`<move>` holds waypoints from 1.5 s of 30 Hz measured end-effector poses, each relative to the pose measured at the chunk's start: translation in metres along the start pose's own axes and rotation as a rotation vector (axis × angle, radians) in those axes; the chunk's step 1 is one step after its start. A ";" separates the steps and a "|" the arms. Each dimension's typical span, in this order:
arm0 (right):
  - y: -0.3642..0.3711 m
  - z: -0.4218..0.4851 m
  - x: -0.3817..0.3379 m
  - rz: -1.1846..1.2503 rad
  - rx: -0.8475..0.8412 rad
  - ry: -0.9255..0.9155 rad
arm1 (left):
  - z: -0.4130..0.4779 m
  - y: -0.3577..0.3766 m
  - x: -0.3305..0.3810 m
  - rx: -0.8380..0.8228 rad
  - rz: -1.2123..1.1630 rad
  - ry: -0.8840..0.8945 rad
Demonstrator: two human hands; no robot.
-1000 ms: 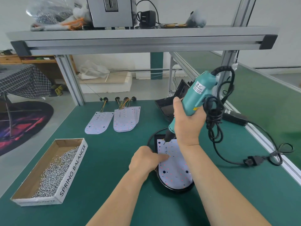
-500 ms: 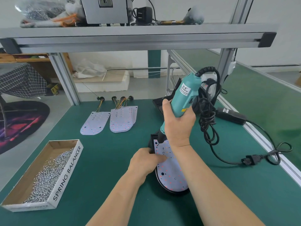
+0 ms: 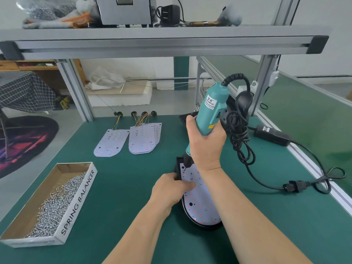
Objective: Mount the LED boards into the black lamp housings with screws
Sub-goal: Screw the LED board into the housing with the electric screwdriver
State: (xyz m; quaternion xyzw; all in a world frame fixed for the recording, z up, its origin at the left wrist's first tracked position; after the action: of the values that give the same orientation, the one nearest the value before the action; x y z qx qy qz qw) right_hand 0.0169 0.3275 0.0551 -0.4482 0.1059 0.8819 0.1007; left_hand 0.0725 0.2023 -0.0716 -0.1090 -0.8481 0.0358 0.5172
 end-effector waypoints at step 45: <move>-0.022 -0.003 -0.019 0.055 0.045 0.067 | 0.004 -0.005 -0.002 -0.004 -0.028 0.022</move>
State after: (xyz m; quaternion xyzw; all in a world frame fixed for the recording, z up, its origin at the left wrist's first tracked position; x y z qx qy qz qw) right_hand 0.0357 0.3467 0.0665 -0.4722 0.1416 0.8661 0.0830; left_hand 0.0694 0.1971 -0.0744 -0.0989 -0.8439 0.0256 0.5267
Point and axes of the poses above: each hand's wrist, its own z-axis towards the middle knuckle, its own y-axis out of the palm, x = y × z, the point moved 7 cm from there along z, towards the middle knuckle, and after that the axes turned 9 degrees about -x, right-handed, at the moved point
